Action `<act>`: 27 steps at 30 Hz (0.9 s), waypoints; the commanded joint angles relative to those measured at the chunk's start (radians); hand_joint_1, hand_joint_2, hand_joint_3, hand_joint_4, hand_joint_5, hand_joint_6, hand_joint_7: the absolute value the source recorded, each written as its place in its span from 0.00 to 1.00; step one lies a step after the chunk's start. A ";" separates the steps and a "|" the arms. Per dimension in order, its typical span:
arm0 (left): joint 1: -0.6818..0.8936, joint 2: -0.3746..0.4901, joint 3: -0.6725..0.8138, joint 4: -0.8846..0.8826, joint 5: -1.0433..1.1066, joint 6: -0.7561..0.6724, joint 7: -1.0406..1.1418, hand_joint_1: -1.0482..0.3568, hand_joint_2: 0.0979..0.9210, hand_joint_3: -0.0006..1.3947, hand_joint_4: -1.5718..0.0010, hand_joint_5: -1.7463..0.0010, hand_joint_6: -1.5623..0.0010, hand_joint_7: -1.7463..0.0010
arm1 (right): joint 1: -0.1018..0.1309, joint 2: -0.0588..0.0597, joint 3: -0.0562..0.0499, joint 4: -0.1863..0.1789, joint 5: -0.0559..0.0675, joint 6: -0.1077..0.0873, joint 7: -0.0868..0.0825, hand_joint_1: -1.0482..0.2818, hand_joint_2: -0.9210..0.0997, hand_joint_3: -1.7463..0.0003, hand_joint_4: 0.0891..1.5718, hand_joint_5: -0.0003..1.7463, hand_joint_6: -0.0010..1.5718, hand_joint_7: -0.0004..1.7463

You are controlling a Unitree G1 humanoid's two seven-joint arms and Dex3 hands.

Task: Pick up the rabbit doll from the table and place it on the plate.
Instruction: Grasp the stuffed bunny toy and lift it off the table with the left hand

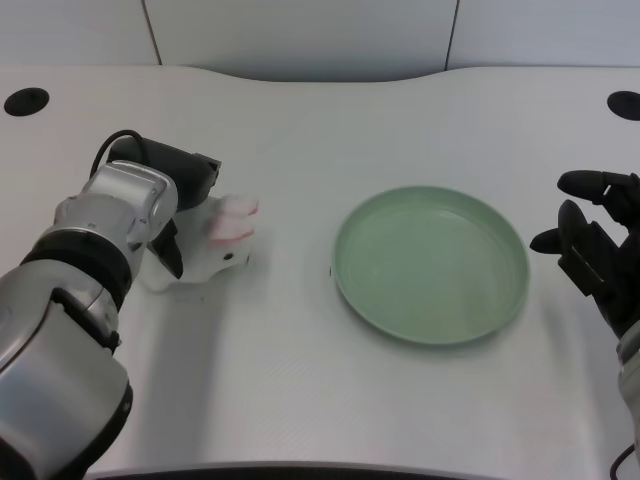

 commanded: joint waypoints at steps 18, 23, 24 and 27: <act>0.062 0.032 0.133 0.011 -0.142 0.002 -0.044 0.35 0.71 0.00 1.00 0.78 1.00 0.79 | 0.005 -0.007 -0.010 -0.036 0.020 0.026 -0.010 0.59 0.00 0.64 0.18 0.96 0.19 0.82; 0.107 0.032 0.182 0.007 -0.194 0.010 -0.050 0.14 0.89 0.02 0.94 0.72 0.76 0.93 | 0.017 -0.005 -0.008 -0.057 0.035 0.030 0.008 0.60 0.00 0.64 0.17 0.95 0.19 0.82; 0.109 0.032 0.183 0.007 -0.195 0.011 -0.048 0.12 0.91 0.02 0.94 0.72 0.76 0.94 | 0.018 -0.005 -0.008 -0.056 0.035 0.029 0.011 0.60 0.00 0.64 0.17 0.95 0.19 0.82; 0.098 0.044 0.180 0.006 -0.188 0.007 -0.072 0.15 0.88 0.01 0.95 0.73 0.76 0.96 | 0.005 0.001 0.001 -0.018 0.010 0.002 -0.002 0.59 0.00 0.64 0.17 0.96 0.19 0.82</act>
